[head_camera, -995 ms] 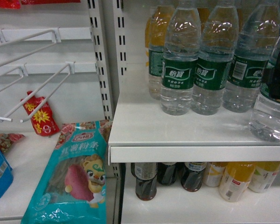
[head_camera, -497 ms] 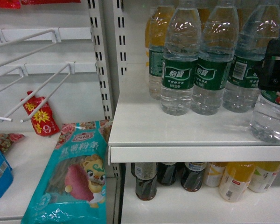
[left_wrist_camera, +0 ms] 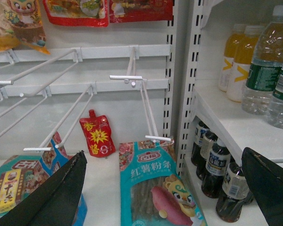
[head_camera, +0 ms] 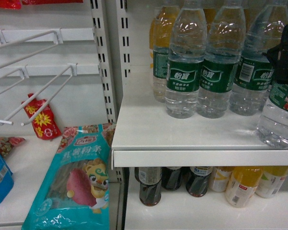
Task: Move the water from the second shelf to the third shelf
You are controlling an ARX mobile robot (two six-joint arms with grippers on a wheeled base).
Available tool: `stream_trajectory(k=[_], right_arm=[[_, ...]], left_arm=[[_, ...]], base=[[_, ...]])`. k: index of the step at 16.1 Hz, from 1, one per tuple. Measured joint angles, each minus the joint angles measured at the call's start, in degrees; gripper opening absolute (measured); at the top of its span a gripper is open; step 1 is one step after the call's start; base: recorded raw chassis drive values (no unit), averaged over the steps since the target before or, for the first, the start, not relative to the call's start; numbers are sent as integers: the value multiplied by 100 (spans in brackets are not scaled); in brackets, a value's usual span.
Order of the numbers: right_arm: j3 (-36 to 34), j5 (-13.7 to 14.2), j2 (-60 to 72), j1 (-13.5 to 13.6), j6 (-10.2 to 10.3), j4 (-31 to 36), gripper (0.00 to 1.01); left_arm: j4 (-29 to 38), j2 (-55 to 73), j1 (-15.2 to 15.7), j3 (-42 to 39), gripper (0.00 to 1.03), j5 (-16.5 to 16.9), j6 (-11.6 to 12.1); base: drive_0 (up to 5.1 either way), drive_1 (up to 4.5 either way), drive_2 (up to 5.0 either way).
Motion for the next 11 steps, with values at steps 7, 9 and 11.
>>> stream_trajectory(k=[7,9,11], right_arm=[[-245,66,-739,-146,-111,-142,98],[-363,48,-1067,-192,-107,-264,98],[-599,55,-1624,-192,-83,-426,98]], left_arm=[[0,0,0,0,98,0,0],[0,0,0,0,98,0,0],[0,0,0,0,98,0,0]], base=[[0,0,0],[0,0,0],[0,0,0]])
